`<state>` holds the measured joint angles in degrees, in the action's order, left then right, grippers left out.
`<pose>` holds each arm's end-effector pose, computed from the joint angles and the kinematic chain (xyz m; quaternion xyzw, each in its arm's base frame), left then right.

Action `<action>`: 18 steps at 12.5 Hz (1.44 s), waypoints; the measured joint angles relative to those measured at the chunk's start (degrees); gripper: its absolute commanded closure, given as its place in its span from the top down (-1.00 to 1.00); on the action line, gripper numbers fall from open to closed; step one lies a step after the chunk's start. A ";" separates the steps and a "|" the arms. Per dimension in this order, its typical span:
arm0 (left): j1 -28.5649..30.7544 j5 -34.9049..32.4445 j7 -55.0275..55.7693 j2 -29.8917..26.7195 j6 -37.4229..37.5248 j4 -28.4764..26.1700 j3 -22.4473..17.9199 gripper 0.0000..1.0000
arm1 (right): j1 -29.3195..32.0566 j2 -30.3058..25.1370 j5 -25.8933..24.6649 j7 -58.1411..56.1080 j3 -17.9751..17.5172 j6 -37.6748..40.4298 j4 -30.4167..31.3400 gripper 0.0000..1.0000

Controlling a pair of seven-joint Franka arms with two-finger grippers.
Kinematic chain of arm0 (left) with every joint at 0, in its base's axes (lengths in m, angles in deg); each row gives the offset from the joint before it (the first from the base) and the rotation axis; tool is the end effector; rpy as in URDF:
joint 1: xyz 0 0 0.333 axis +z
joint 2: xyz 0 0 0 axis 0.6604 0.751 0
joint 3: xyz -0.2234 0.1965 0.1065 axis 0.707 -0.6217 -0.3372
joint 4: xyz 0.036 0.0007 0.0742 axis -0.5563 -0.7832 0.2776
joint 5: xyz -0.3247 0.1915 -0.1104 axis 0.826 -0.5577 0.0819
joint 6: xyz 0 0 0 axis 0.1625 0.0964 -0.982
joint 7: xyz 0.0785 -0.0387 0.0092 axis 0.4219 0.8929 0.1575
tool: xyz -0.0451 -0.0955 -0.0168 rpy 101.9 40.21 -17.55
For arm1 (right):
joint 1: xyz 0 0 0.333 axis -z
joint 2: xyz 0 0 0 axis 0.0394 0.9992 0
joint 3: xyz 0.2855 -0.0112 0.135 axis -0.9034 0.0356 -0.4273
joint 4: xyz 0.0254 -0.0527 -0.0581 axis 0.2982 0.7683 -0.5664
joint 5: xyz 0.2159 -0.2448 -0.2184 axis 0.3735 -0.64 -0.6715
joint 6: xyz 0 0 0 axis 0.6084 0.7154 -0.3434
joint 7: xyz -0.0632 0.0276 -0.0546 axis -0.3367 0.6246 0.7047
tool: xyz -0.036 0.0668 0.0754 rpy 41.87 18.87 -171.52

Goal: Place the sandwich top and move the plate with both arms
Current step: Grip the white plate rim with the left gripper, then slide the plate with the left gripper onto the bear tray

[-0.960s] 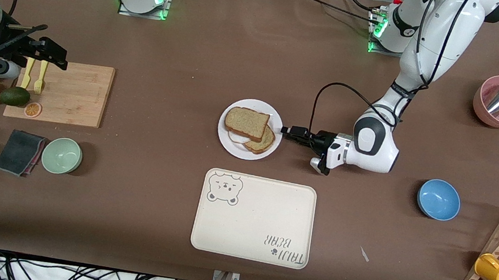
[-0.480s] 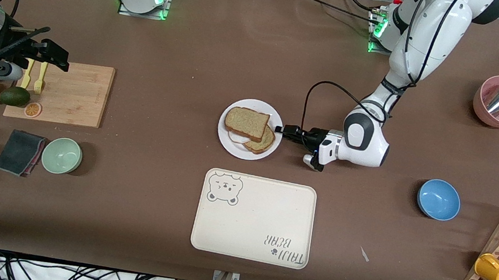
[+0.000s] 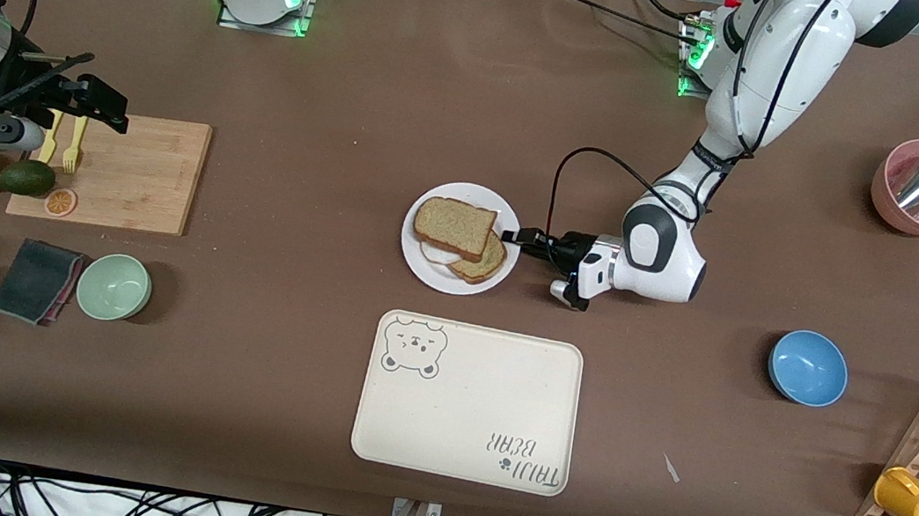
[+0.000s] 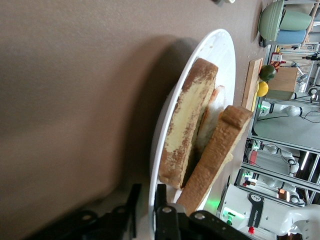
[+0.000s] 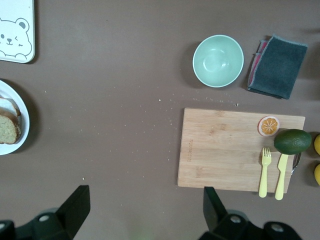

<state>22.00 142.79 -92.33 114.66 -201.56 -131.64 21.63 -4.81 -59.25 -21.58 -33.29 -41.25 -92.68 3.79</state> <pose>0.5265 -0.2857 0.0941 0.8543 -0.0422 -0.1216 0.5035 0.5772 0.0508 0.5735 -0.9982 -0.0379 0.0469 0.0055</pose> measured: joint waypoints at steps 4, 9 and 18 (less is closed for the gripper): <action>-0.15 0.31 0.00 -0.09 0.29 0.07 0.04 -1.00 | 0.00 0.02 -0.02 0.00 0.00 -0.19 0.01 1.00; -0.02 0.31 0.00 -0.11 0.21 0.38 -0.08 -1.00 | -0.01 0.03 -0.03 0.00 0.00 -0.60 0.01 1.00; 2.61 0.46 11.28 -2.12 1.11 7.36 -0.41 -1.00 | -0.01 0.23 -0.04 0.00 0.00 -0.83 0.09 1.00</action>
<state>24.61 143.25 -81.04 112.53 -200.45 -124.28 21.21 -4.82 -59.02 -21.62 -33.29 -41.25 -93.51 3.88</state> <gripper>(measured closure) 0.956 0.000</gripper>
